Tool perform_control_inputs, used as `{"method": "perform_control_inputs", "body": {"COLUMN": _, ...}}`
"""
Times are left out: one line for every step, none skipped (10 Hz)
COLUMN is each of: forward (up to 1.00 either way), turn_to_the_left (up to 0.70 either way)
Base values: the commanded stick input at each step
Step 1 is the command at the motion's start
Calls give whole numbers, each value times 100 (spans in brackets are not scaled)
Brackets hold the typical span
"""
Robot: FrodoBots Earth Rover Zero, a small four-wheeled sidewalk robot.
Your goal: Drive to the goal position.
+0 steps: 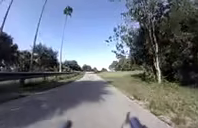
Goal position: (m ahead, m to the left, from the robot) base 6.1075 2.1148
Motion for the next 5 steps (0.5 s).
{"method": "perform_control_inputs", "body": {"forward": 85, "turn_to_the_left": 0}}
{"method": "perform_control_inputs", "body": {"forward": 85, "turn_to_the_left": 0}}
{"method": "perform_control_inputs", "body": {"forward": 85, "turn_to_the_left": 0}}
{"method": "perform_control_inputs", "body": {"forward": 85, "turn_to_the_left": 0}}
{"method": "perform_control_inputs", "body": {"forward": 85, "turn_to_the_left": 0}}
